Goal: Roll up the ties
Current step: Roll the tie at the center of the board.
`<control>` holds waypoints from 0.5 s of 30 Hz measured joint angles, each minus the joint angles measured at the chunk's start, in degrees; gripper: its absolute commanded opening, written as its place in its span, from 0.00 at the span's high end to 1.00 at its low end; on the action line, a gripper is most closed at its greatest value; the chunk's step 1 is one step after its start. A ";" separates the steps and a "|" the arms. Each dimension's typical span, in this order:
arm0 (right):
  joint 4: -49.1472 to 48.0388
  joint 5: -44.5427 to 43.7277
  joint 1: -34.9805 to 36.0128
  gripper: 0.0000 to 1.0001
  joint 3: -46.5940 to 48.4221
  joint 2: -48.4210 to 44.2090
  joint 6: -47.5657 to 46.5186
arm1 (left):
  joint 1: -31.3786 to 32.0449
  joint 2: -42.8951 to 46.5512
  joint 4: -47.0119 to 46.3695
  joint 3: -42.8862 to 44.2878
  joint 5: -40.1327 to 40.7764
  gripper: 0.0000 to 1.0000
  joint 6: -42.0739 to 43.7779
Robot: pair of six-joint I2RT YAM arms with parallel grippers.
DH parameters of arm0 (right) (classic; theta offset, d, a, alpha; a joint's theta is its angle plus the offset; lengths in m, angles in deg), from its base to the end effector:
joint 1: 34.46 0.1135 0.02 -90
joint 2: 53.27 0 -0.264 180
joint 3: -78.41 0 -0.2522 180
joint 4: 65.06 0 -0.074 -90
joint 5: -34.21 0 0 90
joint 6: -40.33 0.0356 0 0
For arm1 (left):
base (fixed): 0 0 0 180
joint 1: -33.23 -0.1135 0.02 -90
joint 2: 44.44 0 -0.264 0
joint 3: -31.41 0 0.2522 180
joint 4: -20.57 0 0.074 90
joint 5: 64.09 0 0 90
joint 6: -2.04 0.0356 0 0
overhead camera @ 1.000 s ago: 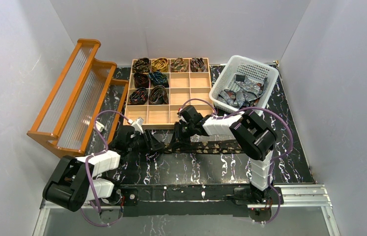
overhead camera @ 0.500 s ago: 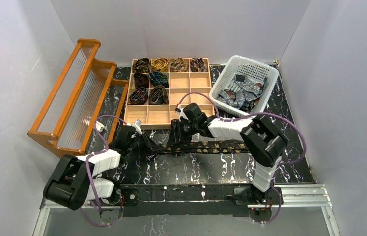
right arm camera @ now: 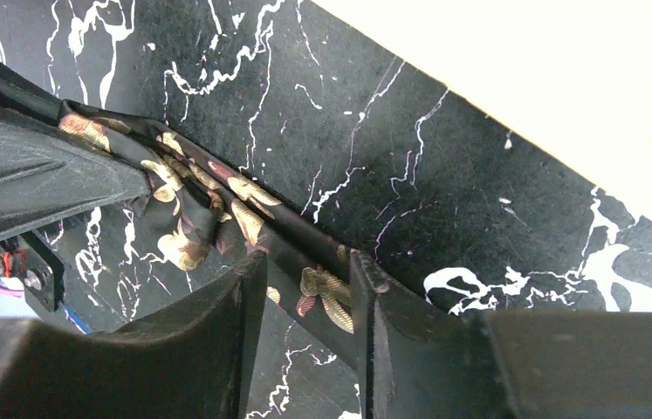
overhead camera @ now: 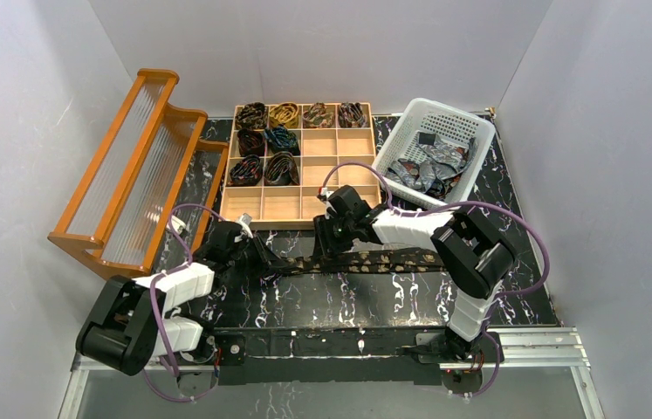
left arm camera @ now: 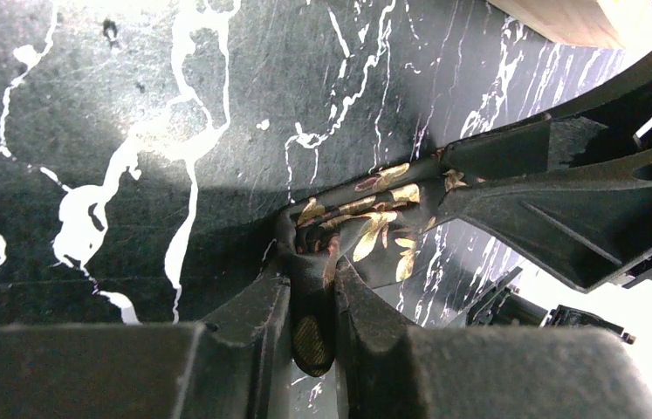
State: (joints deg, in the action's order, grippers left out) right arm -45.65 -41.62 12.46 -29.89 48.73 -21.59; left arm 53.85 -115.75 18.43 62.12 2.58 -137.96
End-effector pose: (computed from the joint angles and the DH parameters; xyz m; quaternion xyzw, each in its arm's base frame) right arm 0.2414 0.2709 0.1617 -0.1944 0.9121 0.2999 0.2007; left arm 0.1920 -0.0873 0.1331 -0.1386 0.8754 -0.3947 0.2422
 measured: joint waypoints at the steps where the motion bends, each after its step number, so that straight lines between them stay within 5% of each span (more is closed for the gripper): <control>1: 0.04 0.07 -0.02 0.54 -0.11 0.00 0.33 | 0.00 0.17 0.66 0.20 0.11 0.91 0.13; 15: 1.20 0.48 1.11 0.49 -1.11 -1.16 5.05 | 0.00 4.87 13.16 2.78 2.60 0.93 3.63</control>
State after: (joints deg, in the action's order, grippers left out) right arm -44.45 -41.14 13.57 -31.01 47.57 -16.55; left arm 53.85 -110.87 31.59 64.90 5.18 -134.33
